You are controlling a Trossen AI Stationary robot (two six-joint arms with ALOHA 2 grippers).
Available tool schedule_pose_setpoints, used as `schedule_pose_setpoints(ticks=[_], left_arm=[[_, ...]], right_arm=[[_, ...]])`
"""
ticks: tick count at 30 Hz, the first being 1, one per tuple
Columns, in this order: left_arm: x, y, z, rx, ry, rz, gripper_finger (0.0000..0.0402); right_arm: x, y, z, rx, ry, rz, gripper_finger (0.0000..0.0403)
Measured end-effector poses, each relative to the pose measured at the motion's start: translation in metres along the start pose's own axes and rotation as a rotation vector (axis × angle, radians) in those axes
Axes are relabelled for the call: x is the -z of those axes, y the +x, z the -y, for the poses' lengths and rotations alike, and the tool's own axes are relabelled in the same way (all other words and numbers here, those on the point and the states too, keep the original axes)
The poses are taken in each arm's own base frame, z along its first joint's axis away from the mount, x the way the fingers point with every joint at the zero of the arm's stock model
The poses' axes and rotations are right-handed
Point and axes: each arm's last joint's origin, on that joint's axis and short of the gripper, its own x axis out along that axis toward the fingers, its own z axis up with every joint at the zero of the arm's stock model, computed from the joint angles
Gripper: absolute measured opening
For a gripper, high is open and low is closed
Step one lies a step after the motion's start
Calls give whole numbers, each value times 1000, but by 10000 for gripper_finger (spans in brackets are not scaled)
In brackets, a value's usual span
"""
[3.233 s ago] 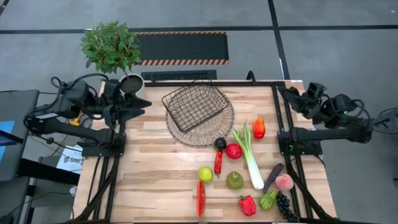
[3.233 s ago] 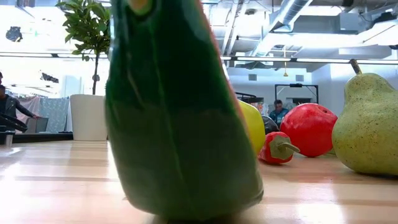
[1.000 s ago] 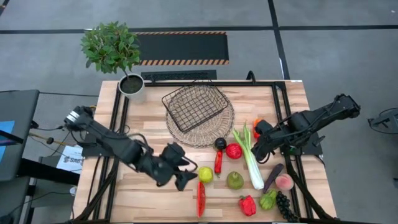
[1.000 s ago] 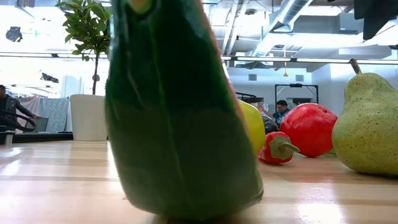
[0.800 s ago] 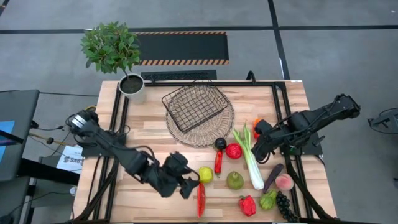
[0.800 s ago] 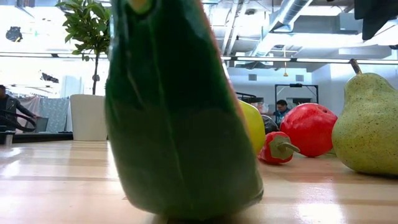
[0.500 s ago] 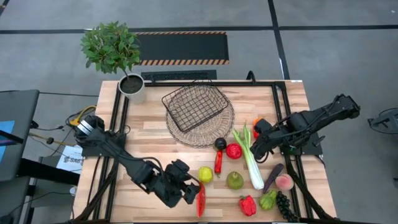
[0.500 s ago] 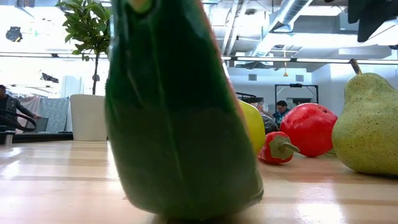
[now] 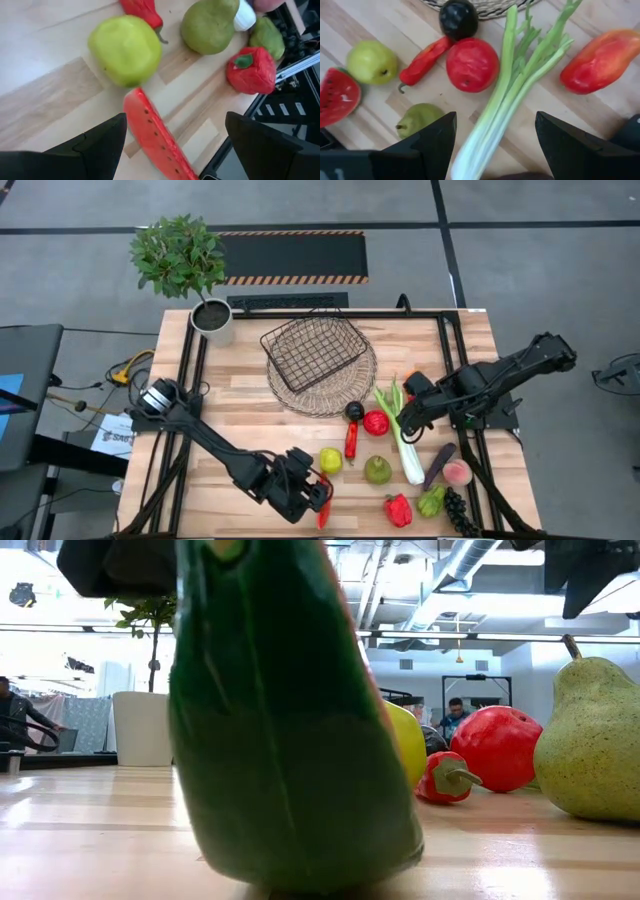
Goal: Build produce basket
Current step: Put the red watermelon into the wire basket
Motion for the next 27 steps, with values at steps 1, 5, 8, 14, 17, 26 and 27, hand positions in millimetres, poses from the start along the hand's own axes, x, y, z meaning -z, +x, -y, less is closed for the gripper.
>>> schedule_pose_setpoints(ticks=[1,5,8,14,17,26,27], left_arm=[[1,2,-1,-7,-5,-5,325],[10,12,-1,-5,-43,-13,325],[17,20,-1,2,-71,-46,325],[31,35,-7,-40,-102,-136,321],[37,41,-10,-63,-119,-191,301],[38,42,-11,-77,-128,-210,158],[38,42,-11,-79,-131,-210,137]], right_arm=[[0,1,-1,-1,1,0,291],[1,5,-6,11,-10,-6,291],[3,7,-8,18,-23,-10,291],[4,15,-16,25,-30,-13,291],[4,18,-18,34,-35,-16,291],[4,20,-20,37,-35,-19,291],[4,20,-20,35,-34,-19,291]])
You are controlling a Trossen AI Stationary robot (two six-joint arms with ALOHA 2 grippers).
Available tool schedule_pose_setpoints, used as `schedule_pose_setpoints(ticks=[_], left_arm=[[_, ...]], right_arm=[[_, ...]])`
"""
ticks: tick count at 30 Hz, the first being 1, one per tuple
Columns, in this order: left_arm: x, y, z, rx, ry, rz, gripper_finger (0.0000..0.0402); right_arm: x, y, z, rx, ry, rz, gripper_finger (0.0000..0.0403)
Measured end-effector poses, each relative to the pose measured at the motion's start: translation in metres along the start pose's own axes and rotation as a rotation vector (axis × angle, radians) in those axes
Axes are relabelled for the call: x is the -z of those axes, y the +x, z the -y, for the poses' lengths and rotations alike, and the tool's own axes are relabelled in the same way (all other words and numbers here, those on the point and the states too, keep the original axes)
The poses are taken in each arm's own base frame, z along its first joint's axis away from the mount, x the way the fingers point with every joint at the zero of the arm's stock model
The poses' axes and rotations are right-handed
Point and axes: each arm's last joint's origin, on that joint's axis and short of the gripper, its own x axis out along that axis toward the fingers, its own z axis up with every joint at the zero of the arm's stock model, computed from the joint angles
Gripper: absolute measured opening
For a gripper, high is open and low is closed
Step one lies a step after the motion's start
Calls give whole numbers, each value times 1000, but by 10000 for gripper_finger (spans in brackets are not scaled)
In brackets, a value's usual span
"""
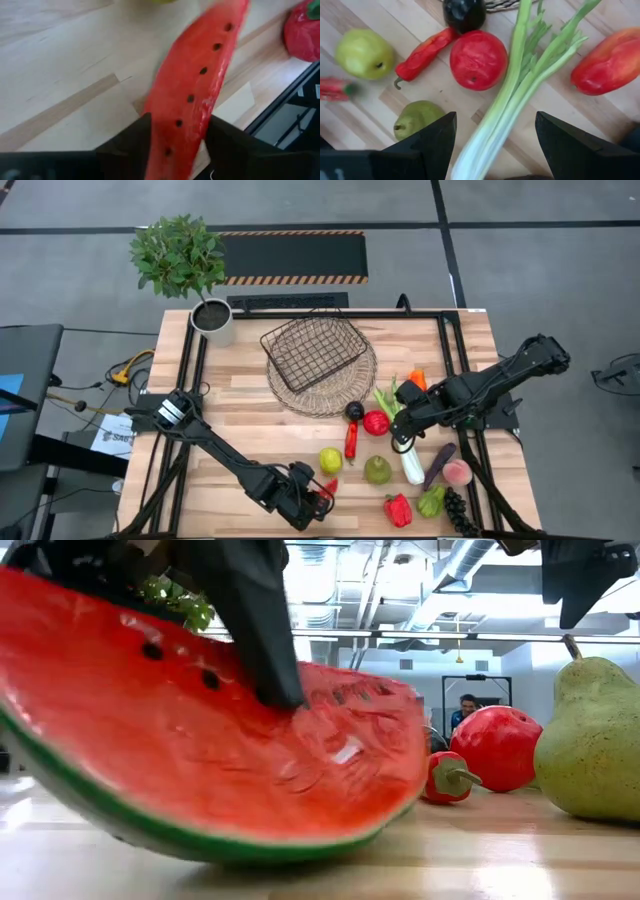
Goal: Build produce basket
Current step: Put the red watermelon into the wire basket
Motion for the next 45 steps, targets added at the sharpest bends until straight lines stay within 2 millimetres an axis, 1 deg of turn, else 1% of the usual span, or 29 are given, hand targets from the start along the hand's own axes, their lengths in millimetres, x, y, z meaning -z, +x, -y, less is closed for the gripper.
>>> schedule_pose_setpoints(ticks=[5,6,8,14,17,19,21,23,27,29,32,33,36,38,40,43,45], left_arm=[[0,0,0,-1,12,4,41],[0,0,0,2,16,3,26],[0,-1,1,5,18,1,13],[-2,-1,2,10,-7,-3,36],[-3,-5,5,39,-18,-6,35],[-6,-9,12,74,-33,-8,30],[-9,-17,19,100,-26,-7,26],[-14,-26,31,139,-13,-4,25],[-33,-55,51,123,41,20,29],[-47,-75,56,77,89,53,30],[-74,-107,68,51,144,125,30],[-84,-118,67,8,173,154,30],[-120,-154,70,-48,214,258,30],[-146,-176,64,-127,254,329,31],[-172,-195,61,-158,272,402,31],[-213,-215,50,-251,351,469,31],[-242,-223,39,-322,398,478,31]], right_arm=[[0,0,0,0,1,-1,291],[0,0,0,0,0,-1,291],[0,0,0,0,0,-1,291],[0,0,0,-1,-21,-2,291],[0,0,0,-3,-25,-6,291],[0,0,0,-5,-40,-9,291],[1,-3,0,-22,-64,-24,291],[1,-8,-1,-43,-81,-22,291],[3,-24,0,-100,-131,-10,291],[6,-32,2,-134,-152,-1,291],[9,-43,7,-178,-163,12,291],[10,-46,9,-192,-159,17,291],[12,-54,16,-208,-136,57,291],[12,-58,20,-219,-123,82,291],[12,-62,23,-229,-106,101,291],[11,-63,24,-238,-92,108,291],[11,-63,23,-241,-91,109,291]])
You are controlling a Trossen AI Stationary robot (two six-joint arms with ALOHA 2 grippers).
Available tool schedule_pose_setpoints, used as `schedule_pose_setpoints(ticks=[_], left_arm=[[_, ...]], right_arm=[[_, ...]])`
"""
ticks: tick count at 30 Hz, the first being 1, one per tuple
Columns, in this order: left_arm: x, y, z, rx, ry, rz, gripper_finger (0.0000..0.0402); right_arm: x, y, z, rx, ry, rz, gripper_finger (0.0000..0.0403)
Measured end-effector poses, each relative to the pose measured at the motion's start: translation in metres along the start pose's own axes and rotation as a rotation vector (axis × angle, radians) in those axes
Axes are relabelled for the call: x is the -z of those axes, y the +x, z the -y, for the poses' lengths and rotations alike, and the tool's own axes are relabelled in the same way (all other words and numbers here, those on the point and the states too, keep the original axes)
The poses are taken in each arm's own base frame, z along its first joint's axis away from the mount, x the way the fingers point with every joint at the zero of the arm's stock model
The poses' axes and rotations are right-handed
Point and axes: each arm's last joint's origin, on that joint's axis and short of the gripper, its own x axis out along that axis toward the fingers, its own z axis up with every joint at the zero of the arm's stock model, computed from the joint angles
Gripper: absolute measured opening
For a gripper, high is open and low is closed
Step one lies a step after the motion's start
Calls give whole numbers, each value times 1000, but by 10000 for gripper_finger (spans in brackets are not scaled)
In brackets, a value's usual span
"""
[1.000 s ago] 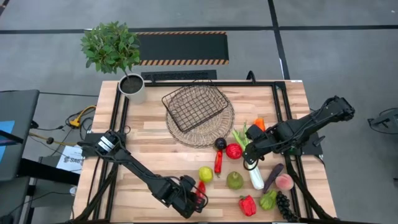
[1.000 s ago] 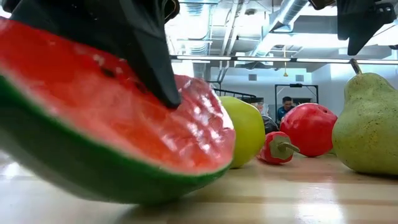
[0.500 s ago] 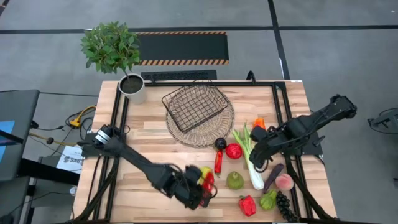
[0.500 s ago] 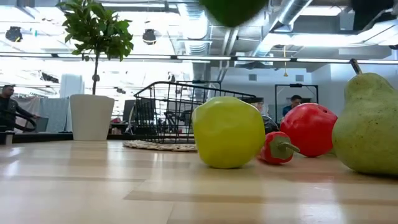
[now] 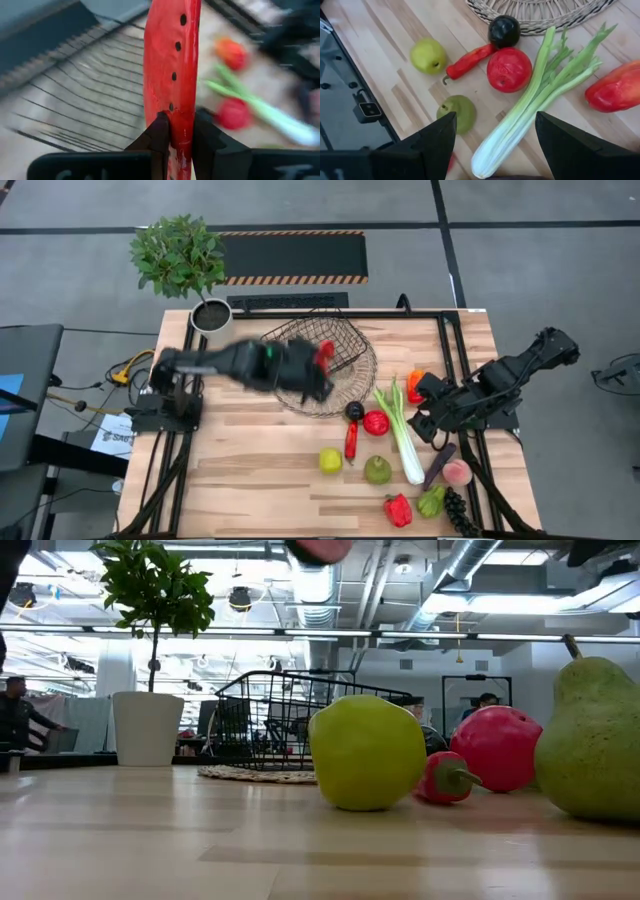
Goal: Build produce basket
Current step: Put the red watermelon into the wire basket
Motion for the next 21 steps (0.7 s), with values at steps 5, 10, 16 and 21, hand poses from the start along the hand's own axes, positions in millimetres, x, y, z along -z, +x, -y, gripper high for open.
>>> schedule_pose_setpoints(ticks=[5,10,16,21], left_arm=[[-48,34,-51,-91,114,-22,31],[-85,72,-99,-57,209,-71,32],[-97,115,-137,68,268,-139,32],[-81,151,-150,76,365,-228,32]], right_arm=[[0,1,0,3,1,4,291],[-5,1,2,26,62,48,291],[-8,2,3,38,121,73,291],[-12,3,5,54,152,108,291]])
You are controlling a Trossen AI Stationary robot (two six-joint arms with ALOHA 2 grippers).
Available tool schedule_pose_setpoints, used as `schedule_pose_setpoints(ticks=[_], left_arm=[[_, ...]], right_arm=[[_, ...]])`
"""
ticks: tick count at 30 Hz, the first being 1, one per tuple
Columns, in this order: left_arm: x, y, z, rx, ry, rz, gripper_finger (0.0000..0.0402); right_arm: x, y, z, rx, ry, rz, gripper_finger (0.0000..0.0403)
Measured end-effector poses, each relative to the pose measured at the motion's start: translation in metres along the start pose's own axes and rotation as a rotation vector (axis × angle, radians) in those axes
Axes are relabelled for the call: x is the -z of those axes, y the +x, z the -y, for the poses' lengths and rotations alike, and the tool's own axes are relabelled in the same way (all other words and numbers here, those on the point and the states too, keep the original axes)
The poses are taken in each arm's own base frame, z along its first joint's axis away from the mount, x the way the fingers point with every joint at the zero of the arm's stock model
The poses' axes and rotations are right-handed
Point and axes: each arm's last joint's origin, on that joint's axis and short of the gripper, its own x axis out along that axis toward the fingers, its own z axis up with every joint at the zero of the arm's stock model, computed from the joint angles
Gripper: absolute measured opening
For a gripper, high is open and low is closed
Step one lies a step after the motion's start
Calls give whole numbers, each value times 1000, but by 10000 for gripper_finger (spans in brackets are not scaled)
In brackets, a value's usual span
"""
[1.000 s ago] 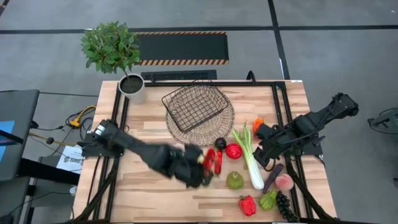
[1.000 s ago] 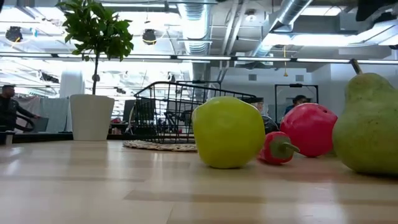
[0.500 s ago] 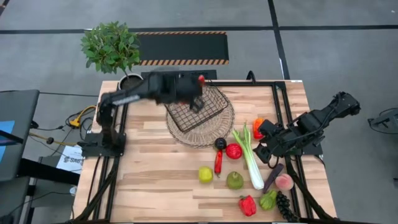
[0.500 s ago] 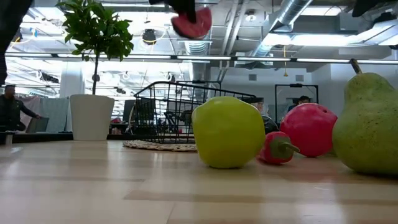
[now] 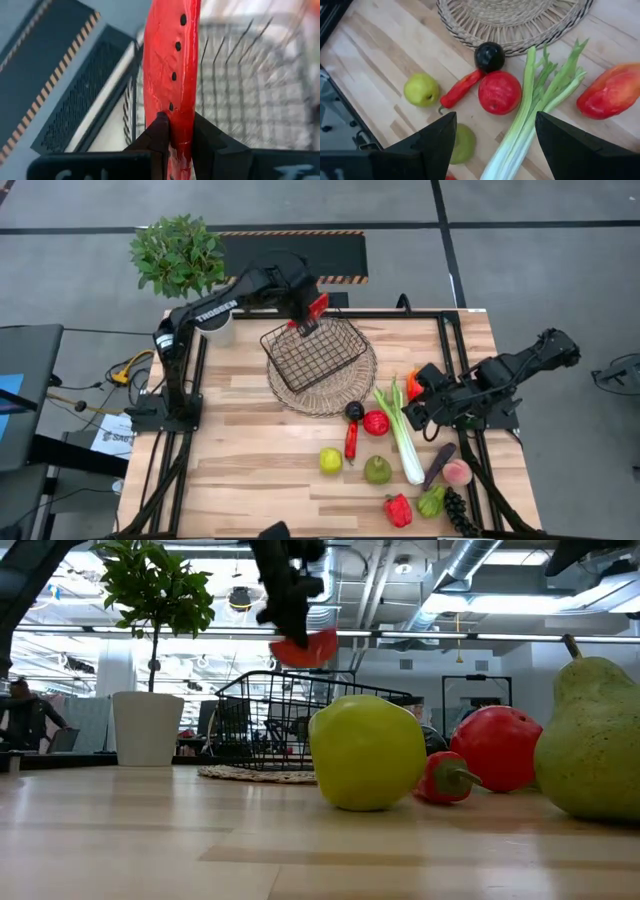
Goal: Build produce basket
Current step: Put the red watermelon into the wire basket
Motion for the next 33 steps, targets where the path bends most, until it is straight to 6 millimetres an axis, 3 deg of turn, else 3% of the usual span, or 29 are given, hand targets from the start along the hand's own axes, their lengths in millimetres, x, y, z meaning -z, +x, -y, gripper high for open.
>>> schedule_pose_setpoints(ticks=[9,22,33], left_arm=[[14,52,-6,17,35,1,32],[34,87,-1,88,64,-13,32],[35,112,1,74,74,-48,32]], right_arm=[[-8,3,3,20,39,18,291],[-11,4,4,28,49,24,291],[-11,4,3,27,61,25,291]])
